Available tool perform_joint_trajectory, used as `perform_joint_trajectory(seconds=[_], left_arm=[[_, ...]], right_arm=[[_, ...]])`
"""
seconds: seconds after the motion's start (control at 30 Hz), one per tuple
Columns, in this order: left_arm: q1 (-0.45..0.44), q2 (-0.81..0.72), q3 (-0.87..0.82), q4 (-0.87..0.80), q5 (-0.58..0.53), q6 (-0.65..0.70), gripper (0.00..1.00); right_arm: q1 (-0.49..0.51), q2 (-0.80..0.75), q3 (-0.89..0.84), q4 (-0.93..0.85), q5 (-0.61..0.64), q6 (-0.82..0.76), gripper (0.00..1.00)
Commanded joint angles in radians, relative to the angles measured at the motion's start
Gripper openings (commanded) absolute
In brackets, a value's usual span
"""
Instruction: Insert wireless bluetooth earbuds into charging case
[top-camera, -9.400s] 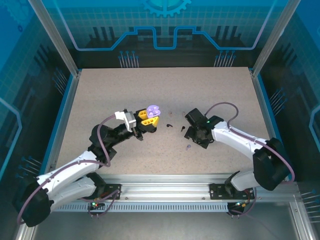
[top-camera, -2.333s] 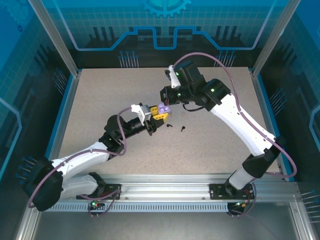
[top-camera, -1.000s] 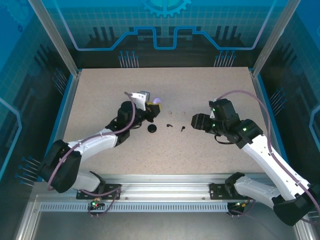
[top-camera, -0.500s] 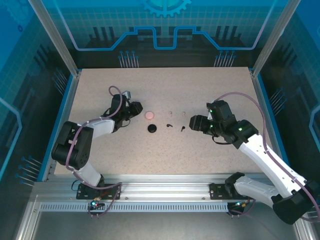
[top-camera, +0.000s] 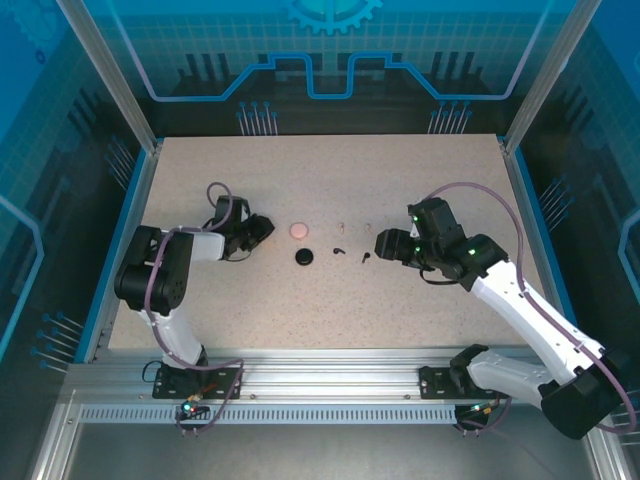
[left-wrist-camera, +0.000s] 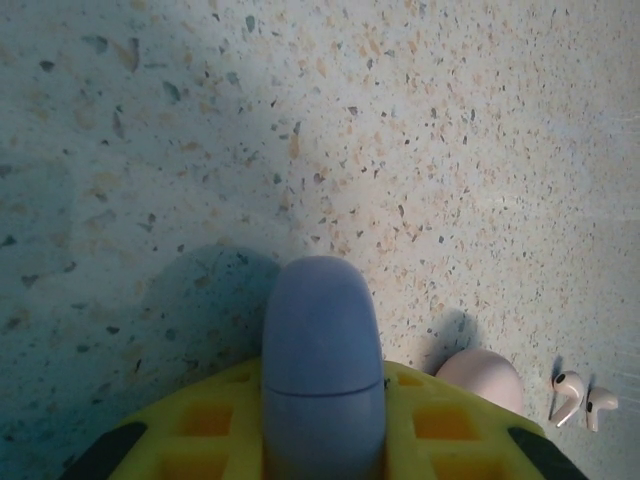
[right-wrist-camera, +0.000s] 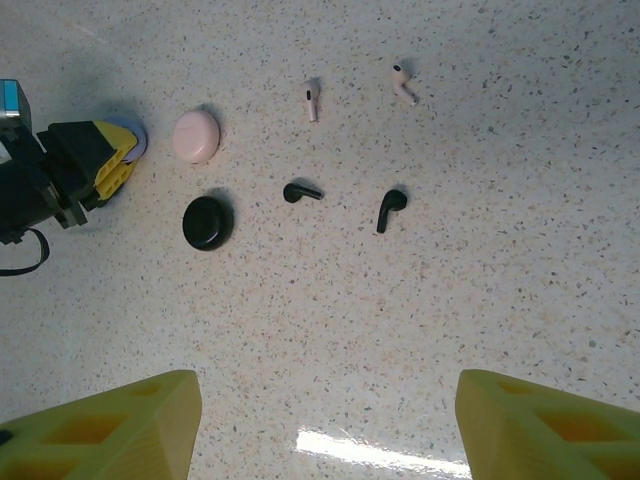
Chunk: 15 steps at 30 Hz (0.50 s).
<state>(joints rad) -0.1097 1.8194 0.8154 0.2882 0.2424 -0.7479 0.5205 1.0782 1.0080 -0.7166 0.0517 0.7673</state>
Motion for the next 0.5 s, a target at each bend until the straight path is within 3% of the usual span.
perform_joint_trajectory(seconds=[0.0,0.47], left_arm=[[0.016,0.035,0.017,-0.076,0.028,-0.027,0.05],[0.036,0.053,0.028,-0.157,0.020,-0.058,0.41]], right_arm=[[-0.013,0.012,0.039,0.014,0.001,-0.001,0.69],[-0.011,0.060,0.076,0.014,0.001,-0.017,0.69]])
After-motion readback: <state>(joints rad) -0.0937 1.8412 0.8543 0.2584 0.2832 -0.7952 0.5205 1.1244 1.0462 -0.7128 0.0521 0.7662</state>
